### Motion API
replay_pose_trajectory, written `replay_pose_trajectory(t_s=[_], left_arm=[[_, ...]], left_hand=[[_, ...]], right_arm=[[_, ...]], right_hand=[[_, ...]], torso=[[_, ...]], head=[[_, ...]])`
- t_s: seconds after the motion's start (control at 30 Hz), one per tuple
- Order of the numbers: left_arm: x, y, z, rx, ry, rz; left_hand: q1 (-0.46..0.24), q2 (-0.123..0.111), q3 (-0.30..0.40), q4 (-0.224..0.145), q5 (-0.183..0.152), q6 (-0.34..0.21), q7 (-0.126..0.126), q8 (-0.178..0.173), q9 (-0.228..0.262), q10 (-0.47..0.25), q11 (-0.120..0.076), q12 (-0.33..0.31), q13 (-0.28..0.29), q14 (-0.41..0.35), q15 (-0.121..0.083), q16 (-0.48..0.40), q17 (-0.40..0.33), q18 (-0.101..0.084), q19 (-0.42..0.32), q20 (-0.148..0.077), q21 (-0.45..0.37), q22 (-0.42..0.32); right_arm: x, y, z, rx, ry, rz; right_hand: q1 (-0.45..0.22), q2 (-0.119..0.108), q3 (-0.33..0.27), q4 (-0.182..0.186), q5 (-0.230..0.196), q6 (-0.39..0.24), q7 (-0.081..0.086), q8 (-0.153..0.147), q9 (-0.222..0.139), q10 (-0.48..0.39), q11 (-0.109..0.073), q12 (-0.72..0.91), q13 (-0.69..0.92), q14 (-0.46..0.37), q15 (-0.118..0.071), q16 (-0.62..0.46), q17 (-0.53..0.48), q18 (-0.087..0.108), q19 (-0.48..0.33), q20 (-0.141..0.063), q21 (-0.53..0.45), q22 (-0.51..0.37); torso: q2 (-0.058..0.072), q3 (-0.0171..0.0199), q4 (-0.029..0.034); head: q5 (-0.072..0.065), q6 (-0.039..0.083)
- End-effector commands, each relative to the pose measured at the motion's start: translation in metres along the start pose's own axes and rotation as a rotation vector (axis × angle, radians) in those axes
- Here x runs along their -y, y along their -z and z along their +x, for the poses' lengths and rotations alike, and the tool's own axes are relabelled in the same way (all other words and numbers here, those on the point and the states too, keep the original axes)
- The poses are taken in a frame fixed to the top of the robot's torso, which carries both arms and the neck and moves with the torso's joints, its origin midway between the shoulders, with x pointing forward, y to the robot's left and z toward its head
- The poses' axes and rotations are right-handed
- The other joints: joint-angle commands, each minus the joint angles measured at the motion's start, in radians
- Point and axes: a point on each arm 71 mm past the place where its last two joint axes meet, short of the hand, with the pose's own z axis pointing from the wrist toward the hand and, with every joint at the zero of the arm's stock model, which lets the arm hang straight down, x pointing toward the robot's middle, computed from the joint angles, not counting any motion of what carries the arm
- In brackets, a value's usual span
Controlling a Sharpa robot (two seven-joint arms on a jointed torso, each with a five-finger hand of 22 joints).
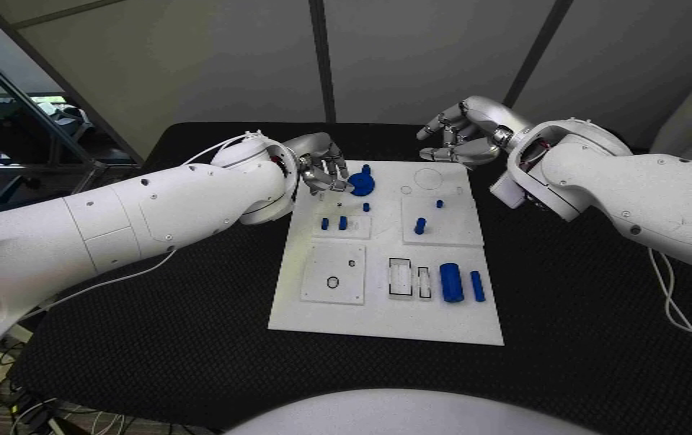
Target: Assemble the parts on the task board
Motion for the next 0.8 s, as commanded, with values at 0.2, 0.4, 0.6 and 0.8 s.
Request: replay_pose_trajectory(t_s=[0.2, 0.4, 0.6, 0.8], left_arm=[[0.022, -0.004, 0.014, 0.047, -0.188, 0.233], [0.025, -0.008, 0.026, 0.014, -0.248, 0.243], [0.027, -0.015, 0.032, -0.002, -0.278, 0.235], [0.028, -0.021, 0.038, -0.024, -0.302, 0.222]], left_hand=[[0.076, -0.023, 0.034, -0.016, 0.002, 0.053, 0.004, -0.073, -0.079, 0.018, 0.011, -0.122, -0.139, 0.037, 0.005, 0.097, -0.012, -0.02, 0.065, 0.006, 0.037, 0.031], [0.076, -0.03, 0.021, -0.009, -0.102, 0.091, -0.003, -0.113, -0.118, 0.049, 0.007, -0.162, -0.197, 0.114, -0.001, 0.253, 0.059, -0.051, 0.181, 0.0, 0.219, 0.173], [0.084, -0.026, 0.02, -0.009, -0.104, 0.116, -0.008, -0.135, -0.139, 0.071, 0.004, -0.186, -0.232, 0.165, -0.005, 0.358, 0.124, -0.074, 0.257, -0.006, 0.348, 0.276], [0.089, -0.024, 0.024, -0.011, -0.104, 0.133, -0.008, -0.145, -0.149, 0.082, 0.003, -0.202, -0.252, 0.192, -0.008, 0.412, 0.161, -0.087, 0.294, -0.009, 0.414, 0.329]], right_arm=[[-0.001, 0.0, -0.001, 0.011, 0.0, 0.002], [-0.003, -0.001, 0.0, 0.008, 0.0, 0.001], [-0.004, -0.002, 0.001, 0.006, -0.001, -0.002], [-0.005, -0.002, 0.002, 0.004, -0.001, -0.004]], right_hand=[[-0.009, 0.002, 0.003, 0.003, 0.007, 0.002, 0.0, 0.005, -0.002, -0.007, 0.0, -0.005, -0.004, 0.036, -0.005, -0.006, 0.0, 0.016, -0.004, -0.005, -0.004, -0.001], [-0.009, 0.002, 0.004, 0.003, 0.008, 0.001, 0.0, 0.005, -0.002, -0.008, 0.0, -0.006, -0.005, 0.036, -0.005, -0.007, -0.001, 0.016, -0.005, -0.005, -0.005, -0.002], [-0.009, 0.002, 0.004, 0.003, 0.008, 0.001, 0.0, 0.005, -0.002, -0.008, 0.0, -0.006, -0.005, 0.036, -0.005, -0.007, -0.001, 0.016, -0.005, -0.005, -0.005, -0.002], [-0.009, 0.002, 0.004, 0.003, 0.008, 0.001, 0.0, 0.005, -0.002, -0.008, 0.0, -0.006, -0.005, 0.036, -0.005, -0.007, -0.001, 0.016, -0.005, -0.005, -0.005, -0.002]], torso=[[0.002, 0.0007, -0.0017], [0.001, 0.0016, -0.0014], [0.001, 0.0013, -0.0024], [0.003, 0.0015, -0.0044]], head=[[-0.007, 0.005], [-0.008, 0.005], [-0.009, 0.007], [-0.013, 0.004]])
